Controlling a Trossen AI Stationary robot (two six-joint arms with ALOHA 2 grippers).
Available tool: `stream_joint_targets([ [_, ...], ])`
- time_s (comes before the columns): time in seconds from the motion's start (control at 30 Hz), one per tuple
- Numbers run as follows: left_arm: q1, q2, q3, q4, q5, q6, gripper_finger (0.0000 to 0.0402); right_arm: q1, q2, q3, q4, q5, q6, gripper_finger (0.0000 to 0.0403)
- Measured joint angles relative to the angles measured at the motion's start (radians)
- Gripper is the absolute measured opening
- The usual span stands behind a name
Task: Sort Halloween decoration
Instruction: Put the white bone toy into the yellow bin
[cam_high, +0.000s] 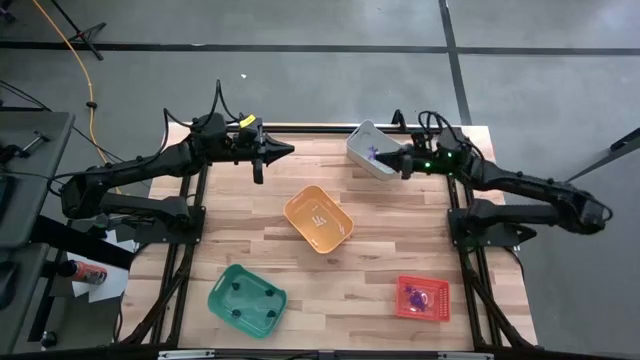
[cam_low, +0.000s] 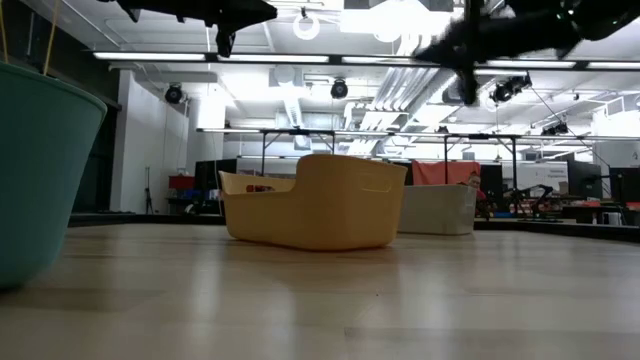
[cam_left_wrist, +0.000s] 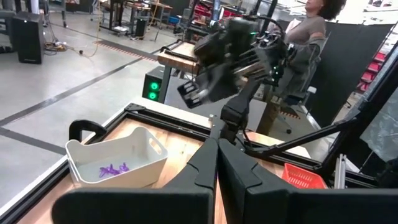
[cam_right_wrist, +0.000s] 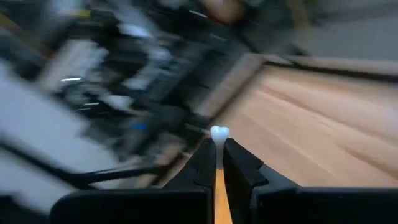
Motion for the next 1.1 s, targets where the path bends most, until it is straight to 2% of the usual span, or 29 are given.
stream_joint_targets([
  [0.13, 0.000, 0.000, 0.000, 0.025, 0.007, -0.018, 0.0000, 0.125, 0.088, 0.007, 0.332, 0.039, -0.081, 0.0006],
  [0.2, -0.003, 0.000, 0.000, 0.052, 0.032, -0.020, 0.0000, 0.169, 0.132, 0.045, 0.367, 0.061, -0.149, 0.0006],
  [0.37, -0.023, 0.000, 0.000, 0.115, 0.101, -0.071, 0.0000, 0.230, 0.236, 0.206, 0.258, 0.067, -0.367, 0.0006],
  [0.57, -0.043, 0.000, 0.000, 0.114, 0.104, -0.071, 0.0000, 0.241, 0.317, 0.376, 0.039, 0.067, -0.539, 0.0006],
  [0.7, -0.045, 0.000, 0.000, 0.114, 0.104, -0.076, 0.0000, 0.241, 0.337, 0.427, -0.025, 0.056, -0.576, 0.0006],
  [1.1, -0.045, 0.000, 0.000, 0.113, 0.104, -0.088, 0.0000, 0.241, 0.337, 0.428, -0.063, 0.052, -0.570, 0.0006],
])
